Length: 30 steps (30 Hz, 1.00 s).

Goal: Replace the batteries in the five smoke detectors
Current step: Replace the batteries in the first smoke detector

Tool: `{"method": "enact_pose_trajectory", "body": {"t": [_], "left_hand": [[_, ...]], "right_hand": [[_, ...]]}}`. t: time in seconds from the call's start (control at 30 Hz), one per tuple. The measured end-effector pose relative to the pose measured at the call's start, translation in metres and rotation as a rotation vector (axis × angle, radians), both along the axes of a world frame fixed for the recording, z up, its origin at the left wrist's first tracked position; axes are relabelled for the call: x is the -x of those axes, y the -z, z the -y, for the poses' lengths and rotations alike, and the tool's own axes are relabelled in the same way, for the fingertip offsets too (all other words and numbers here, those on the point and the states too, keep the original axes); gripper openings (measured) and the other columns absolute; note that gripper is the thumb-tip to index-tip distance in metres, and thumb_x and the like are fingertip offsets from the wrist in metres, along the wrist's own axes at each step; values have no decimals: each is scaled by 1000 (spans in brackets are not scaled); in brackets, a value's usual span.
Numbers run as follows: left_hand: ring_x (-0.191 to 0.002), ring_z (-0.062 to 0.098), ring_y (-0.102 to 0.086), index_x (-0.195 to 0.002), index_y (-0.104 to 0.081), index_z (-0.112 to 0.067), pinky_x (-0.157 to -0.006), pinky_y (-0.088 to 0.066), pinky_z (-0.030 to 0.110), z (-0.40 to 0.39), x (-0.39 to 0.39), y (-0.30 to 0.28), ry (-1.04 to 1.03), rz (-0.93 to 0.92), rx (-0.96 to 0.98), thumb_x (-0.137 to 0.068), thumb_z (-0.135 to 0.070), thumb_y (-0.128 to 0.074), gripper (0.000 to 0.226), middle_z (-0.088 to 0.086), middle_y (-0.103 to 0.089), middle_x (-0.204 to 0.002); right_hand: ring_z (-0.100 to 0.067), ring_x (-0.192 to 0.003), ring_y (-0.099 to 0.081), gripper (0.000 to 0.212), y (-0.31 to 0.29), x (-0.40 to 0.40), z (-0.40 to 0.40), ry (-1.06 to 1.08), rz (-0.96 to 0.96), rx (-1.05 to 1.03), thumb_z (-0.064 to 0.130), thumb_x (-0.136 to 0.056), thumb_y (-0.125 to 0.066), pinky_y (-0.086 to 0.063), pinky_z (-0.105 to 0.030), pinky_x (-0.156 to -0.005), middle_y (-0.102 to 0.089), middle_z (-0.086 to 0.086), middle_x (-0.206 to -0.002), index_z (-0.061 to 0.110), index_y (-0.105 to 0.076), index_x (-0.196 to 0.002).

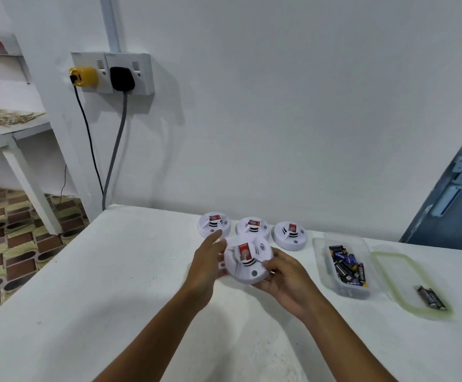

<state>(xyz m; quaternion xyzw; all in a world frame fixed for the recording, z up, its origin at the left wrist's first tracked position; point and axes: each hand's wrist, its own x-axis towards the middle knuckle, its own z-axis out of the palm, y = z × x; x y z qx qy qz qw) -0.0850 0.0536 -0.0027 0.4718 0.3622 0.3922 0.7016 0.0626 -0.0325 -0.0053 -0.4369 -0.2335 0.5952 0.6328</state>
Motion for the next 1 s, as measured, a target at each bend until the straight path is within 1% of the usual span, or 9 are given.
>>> {"method": "enact_pose_trajectory", "body": {"t": [0.03,0.1,0.17,0.27,0.37,0.5,0.7,0.87,1.0], "left_hand": [[-97,22,-64,-123,-54,-26,-79,-56,37,0,-1,5,43,-11,22,-99,-33,-48,25,-1,-65,-108],[-101,32,-66,-128,-53,-20,-81,-57,46,5,-2,14,126,-25,97,-96,-23,-55,32,11,-65,-116],[-99,36,-68,-122,-58,-11,-81,-58,47,11,-4,23,169,-38,121,-93,-10,-58,29,17,-68,-114],[-96,33,-70,-115,-65,-7,-80,-58,45,16,-10,39,187,-75,65,-91,-1,-58,26,13,-73,-106],[-92,26,-72,-112,-67,-12,-72,-59,38,18,-14,49,185,-113,30,-90,-3,-61,24,5,-75,-102],[-99,28,-70,-119,-64,-8,-79,-59,42,17,-15,57,236,-140,-21,-89,-8,-64,30,9,-72,-110],[-101,30,-69,-120,-63,-8,-84,-57,45,10,-14,61,288,-128,-13,-90,-8,-62,30,10,-72,-111],[-102,30,-69,-118,-64,-10,-81,-58,41,6,-12,63,341,-105,2,-91,-8,-60,27,10,-72,-112],[-105,30,-68,-121,-62,-10,-84,-57,44,3,-11,67,362,-80,10,-91,-8,-60,30,10,-70,-115]], "right_hand": [[-36,-101,-64,35,4,-3,3,13,-55,-12,-8,-87,-43,-56,-47,-84,-64,-25,-120,-1,-59,-118],[-38,-103,-62,40,15,-7,7,42,-141,-35,-8,-79,-47,-57,-47,-81,-61,-28,-123,-3,-57,-118],[-42,-107,-60,48,26,-9,10,72,-174,-34,-6,-76,-48,-58,-47,-78,-59,-30,-125,-5,-53,-124],[-48,-116,-55,47,42,-13,18,94,-172,1,-9,-80,-47,-56,-51,-83,-60,-30,-124,-5,-51,-127],[-48,-113,-58,45,53,-16,26,102,-87,69,-15,-82,-52,-54,-53,-87,-63,-26,-120,0,-54,-125],[-40,-101,-67,55,61,-13,28,178,73,160,-18,-74,-66,-56,-48,-83,-68,-21,-112,4,-54,-122],[-37,-98,-68,52,61,-11,24,222,105,195,-18,-71,-67,-58,-46,-77,-67,-21,-113,4,-56,-117],[-38,-95,-69,51,62,-12,22,227,134,220,-20,-67,-67,-59,-47,-74,-66,-21,-113,3,-56,-112],[-38,-94,-69,51,65,-13,21,223,139,223,-19,-67,-68,-59,-47,-74,-65,-21,-114,3,-56,-112]]}}
